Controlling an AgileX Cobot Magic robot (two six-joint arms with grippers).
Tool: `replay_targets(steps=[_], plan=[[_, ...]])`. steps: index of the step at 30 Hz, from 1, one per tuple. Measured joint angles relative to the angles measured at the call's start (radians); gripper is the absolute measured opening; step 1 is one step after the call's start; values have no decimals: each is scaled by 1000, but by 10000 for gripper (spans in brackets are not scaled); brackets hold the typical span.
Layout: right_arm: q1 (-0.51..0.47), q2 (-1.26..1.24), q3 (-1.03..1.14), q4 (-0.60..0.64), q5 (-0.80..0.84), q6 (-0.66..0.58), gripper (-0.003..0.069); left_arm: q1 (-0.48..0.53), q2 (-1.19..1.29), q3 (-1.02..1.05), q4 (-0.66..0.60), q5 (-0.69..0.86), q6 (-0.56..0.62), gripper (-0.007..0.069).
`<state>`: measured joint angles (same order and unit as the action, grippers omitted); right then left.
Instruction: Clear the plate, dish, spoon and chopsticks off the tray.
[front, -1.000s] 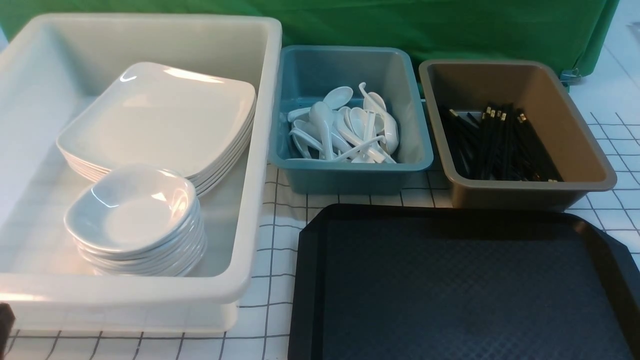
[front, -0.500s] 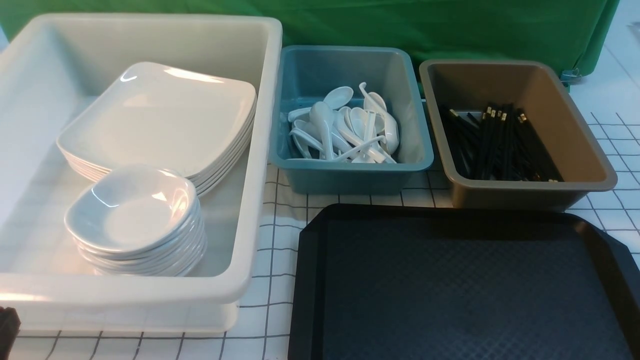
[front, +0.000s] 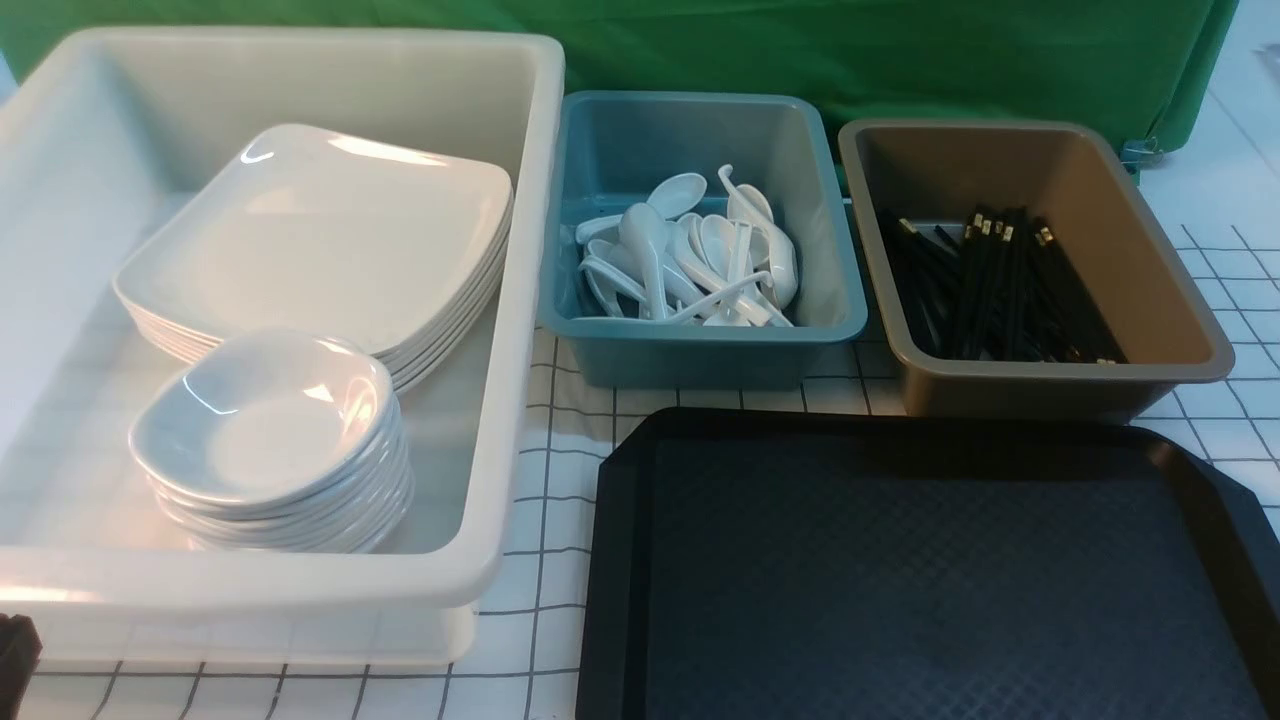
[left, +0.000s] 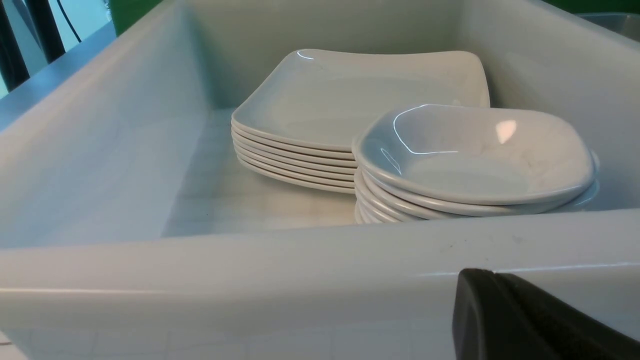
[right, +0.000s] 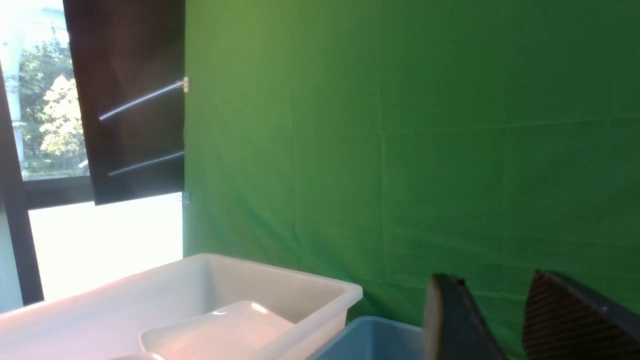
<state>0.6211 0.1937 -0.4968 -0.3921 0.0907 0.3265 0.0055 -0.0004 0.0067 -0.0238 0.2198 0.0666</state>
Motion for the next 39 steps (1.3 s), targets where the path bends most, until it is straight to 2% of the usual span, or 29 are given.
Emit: replay_targets(steps=[4,7,9,14,22,24,30,31,33,35,39], plan=[[0,0,0,6,0,-43,241,0,0,0,0,1,0,0],[0,1,0,56,0,-108,241,0,0,0,0,1,0,0],[0,1,0,179,-2,-256,241,0,0,0,0,1,0,0],[0,2,0,349,-2,-442,241,0,0,0,0,2,1,0],[-6,-11,14,374,0,-493,241,0,0,0,0,2,1,0],[-62,-23,36,374,2,-508,241,0,0,0,0,2,1,0],[-369,-34,184,374,25,-504,241,0,0,0,-1,2,1,0],[-390,-36,198,374,27,-504,241,0,0,0,-1,2,1,0],[-506,-62,301,374,35,-504,241,0,0,0,-1,2,1,0],[-571,-105,383,374,48,-504,241,0,0,0,-1,2,1,0],[-608,-183,490,374,86,-502,241,0,0,0,-1,1,1,0]])
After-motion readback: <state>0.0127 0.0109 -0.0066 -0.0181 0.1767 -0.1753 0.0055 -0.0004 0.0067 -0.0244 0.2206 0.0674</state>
